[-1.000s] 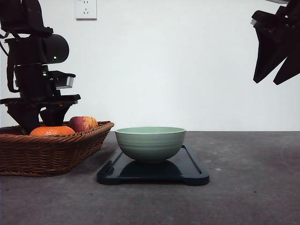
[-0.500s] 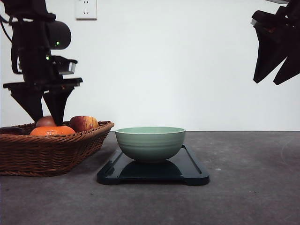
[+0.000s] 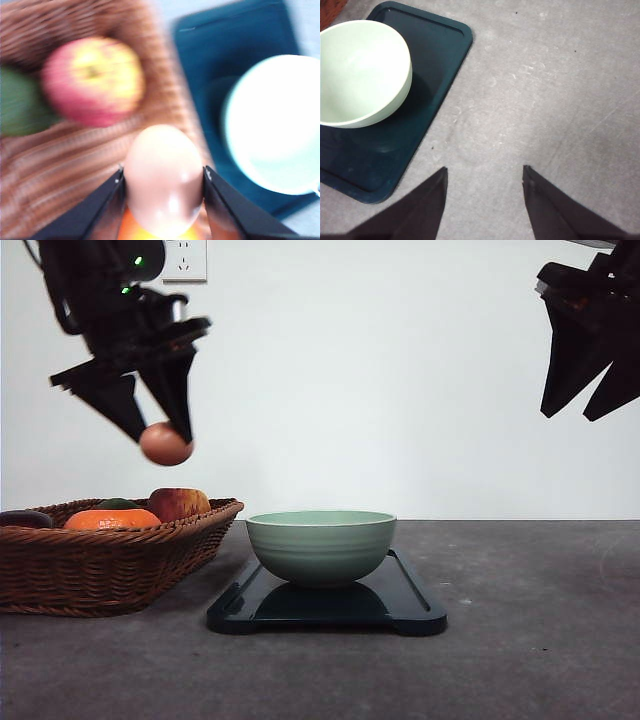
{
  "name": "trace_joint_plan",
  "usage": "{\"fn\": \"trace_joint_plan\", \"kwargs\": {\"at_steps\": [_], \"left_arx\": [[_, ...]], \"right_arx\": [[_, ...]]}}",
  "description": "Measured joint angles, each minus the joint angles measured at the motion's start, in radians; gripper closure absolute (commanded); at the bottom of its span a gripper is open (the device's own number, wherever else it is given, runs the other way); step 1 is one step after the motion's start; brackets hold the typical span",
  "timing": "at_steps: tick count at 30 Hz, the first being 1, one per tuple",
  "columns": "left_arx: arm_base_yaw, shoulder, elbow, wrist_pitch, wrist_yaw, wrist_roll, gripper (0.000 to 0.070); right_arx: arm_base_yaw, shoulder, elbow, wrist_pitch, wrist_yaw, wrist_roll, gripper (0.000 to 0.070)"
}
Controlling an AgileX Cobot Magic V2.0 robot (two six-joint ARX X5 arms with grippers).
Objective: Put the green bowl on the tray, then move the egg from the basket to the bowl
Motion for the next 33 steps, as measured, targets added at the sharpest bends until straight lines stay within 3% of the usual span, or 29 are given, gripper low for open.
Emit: {"fn": "trace_joint_plan", "kwargs": {"at_steps": [11, 14, 33], "left_arx": [[-0.204, -0.001, 0.0, 0.177, -0.003, -0.058, 0.0513], [-0.243, -0.001, 0.0, 0.204, -0.054, -0.079, 0.0513], [-0.291, 0.171, 0.002, 0.241, -0.07, -0.124, 0.0513]], "right_arx": [[0.0, 0.0, 0.0, 0.0, 0.0, 0.0, 0.0411], [0.0, 0.0, 0.0, 0.0, 0.0, 0.0, 0.0411], [0.0, 0.0, 0.0, -0.001, 0.0, 0.0, 0.0411]]}}
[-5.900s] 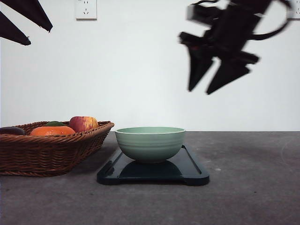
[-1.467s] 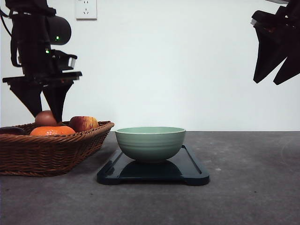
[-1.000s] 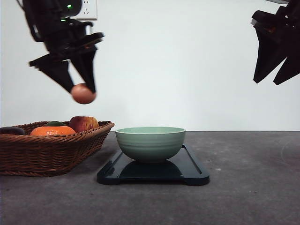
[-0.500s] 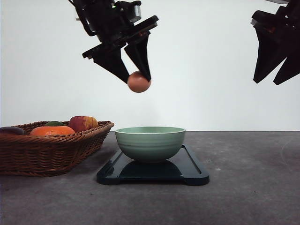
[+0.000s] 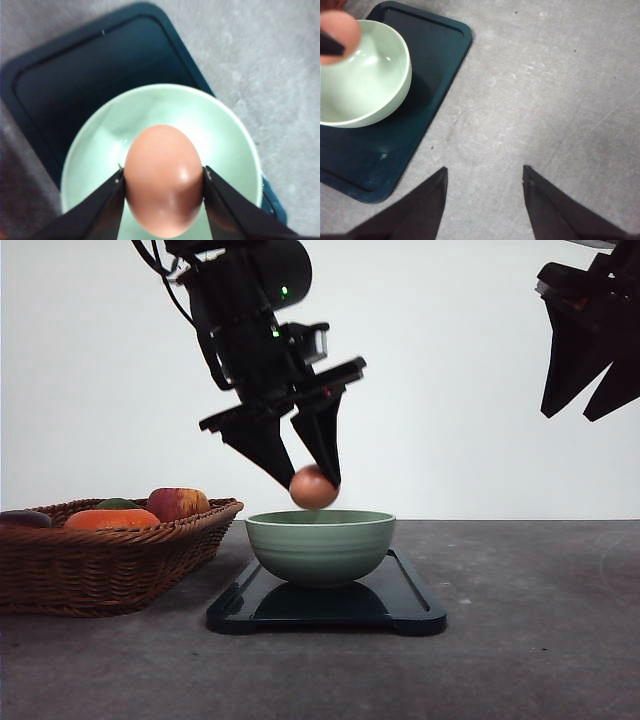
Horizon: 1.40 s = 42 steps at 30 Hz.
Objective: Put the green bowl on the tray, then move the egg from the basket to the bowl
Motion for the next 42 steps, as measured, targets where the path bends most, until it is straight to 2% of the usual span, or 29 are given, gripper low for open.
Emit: {"fn": "trace_joint_plan", "kwargs": {"at_steps": [9, 10, 13, 14, 25, 34, 38, 42], "left_arx": [[-0.005, 0.1, 0.0, 0.0, 0.0, 0.0, 0.0502], [-0.006, 0.102, 0.0, 0.0, 0.0, 0.0, 0.0474], [-0.011, 0.102, 0.0, 0.008, 0.0, 0.0, 0.0327], [-0.013, 0.102, 0.0, 0.011, 0.0, 0.001, 0.0309], [-0.019, 0.089, 0.004, -0.02, 0.007, -0.007, 0.0309], [-0.006, 0.049, 0.12, -0.102, 0.028, -0.038, 0.0306], [-0.005, 0.033, 0.122, -0.074, 0.051, -0.03, 0.023], [-0.003, -0.012, 0.122, -0.039, 0.036, -0.03, 0.0228]], "right_arx": [[0.0, 0.0, 0.0, 0.0, 0.0, 0.0, 0.0411], [0.0, 0.0, 0.0, 0.0, 0.0, 0.0, 0.0411], [0.0, 0.0, 0.0, 0.0, 0.0, 0.0, 0.0411], [0.0, 0.0, 0.0, 0.0, 0.0, 0.0, 0.0411], [0.0, 0.0, 0.0, -0.002, 0.0, 0.0, 0.0411], [0.0, 0.0, 0.0, -0.003, 0.0, 0.0, 0.0411], [0.0, 0.0, 0.0, -0.009, 0.0, 0.0, 0.0411], [0.0, 0.0, 0.0, -0.028, 0.0, 0.0, 0.0411]]}}
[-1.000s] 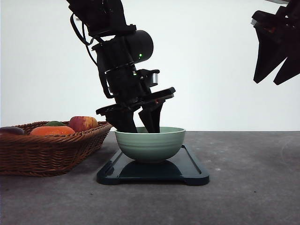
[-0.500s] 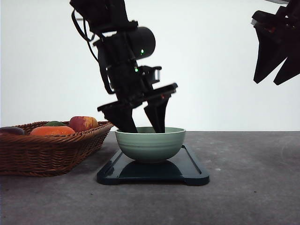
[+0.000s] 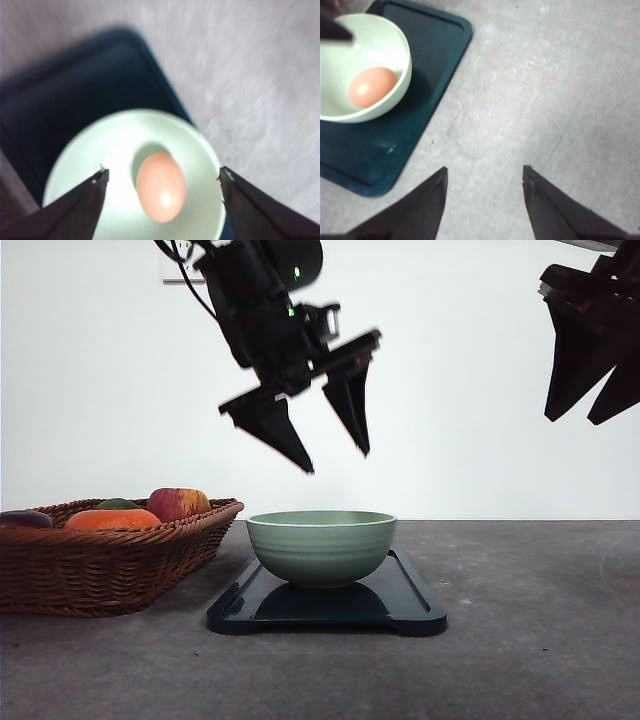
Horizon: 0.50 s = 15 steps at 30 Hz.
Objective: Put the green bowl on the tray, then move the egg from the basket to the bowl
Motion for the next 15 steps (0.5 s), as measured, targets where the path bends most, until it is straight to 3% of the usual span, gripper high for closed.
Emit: {"fn": "trace_joint_plan", "kwargs": {"at_steps": [6, 15], "left_arx": [[0.028, -0.157, -0.077, 0.137, -0.119, -0.011, 0.0228], [0.156, -0.551, -0.589, 0.401, -0.135, -0.06, 0.0229]], "right_arx": [[0.0, 0.0, 0.0, -0.01, 0.0, 0.0, 0.0411], [0.0, 0.0, 0.0, -0.01, 0.0, -0.002, 0.0411]]}}
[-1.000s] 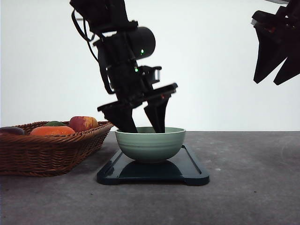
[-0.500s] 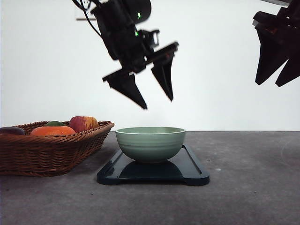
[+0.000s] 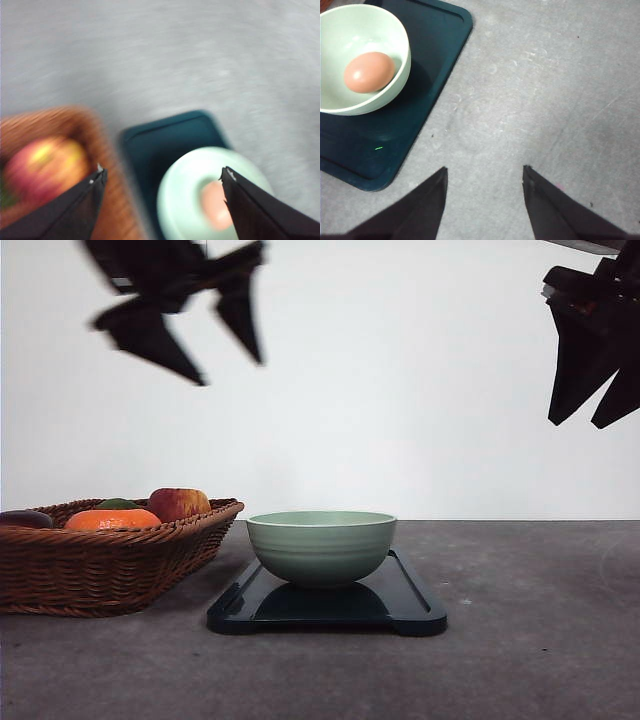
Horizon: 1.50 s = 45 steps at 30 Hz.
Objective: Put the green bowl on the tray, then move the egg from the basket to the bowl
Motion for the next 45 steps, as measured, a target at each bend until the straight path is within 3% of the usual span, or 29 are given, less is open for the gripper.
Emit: {"fn": "trace_joint_plan", "kwargs": {"at_steps": [5, 9, 17, 18, 19, 20, 21, 38, 40, 42, 45], "left_arx": [[0.044, -0.254, -0.223, 0.024, 0.0, -0.009, 0.023], [0.044, -0.414, -0.334, -0.038, 0.0, -0.012, 0.023], [0.043, -0.493, -0.372, -0.198, 0.0, -0.016, 0.0233], [0.043, -0.493, -0.372, -0.208, 0.0, -0.016, 0.0306], [0.043, -0.493, -0.372, -0.214, 0.0, -0.016, 0.0431], [0.043, -0.493, -0.372, -0.214, 0.001, -0.016, 0.0661], [0.043, -0.493, -0.372, -0.214, 0.003, -0.016, 0.0696], [0.043, -0.493, -0.372, -0.222, 0.009, -0.016, 0.07], [0.05, -0.495, -0.375, -0.223, 0.008, 0.019, 0.07], [0.08, -0.522, -0.41, -0.181, 0.009, 0.073, 0.07], [0.164, -0.638, -0.559, -0.015, 0.004, 0.117, 0.07]], "right_arx": [[0.0, -0.003, -0.007, 0.053, 0.0, -0.006, 0.0411], [0.0, -0.022, -0.051, 0.117, 0.0, -0.01, 0.0411], [0.0, -0.025, -0.06, 0.084, -0.004, -0.01, 0.0411], [0.0, -0.025, -0.06, 0.077, -0.004, -0.01, 0.0438], [0.0, -0.025, -0.06, 0.07, -0.004, -0.009, 0.05], [0.0, -0.025, -0.06, 0.066, -0.005, -0.009, 0.064], [0.0, -0.025, -0.06, 0.064, -0.004, -0.009, 0.0673], [0.0, -0.025, -0.06, 0.063, -0.031, -0.009, 0.0685], [0.0, -0.025, -0.06, 0.063, -0.031, -0.009, 0.0685], [0.0, -0.026, -0.06, 0.063, -0.031, -0.009, 0.0685], [0.0, -0.026, -0.06, 0.064, -0.031, -0.009, 0.0685]]}}
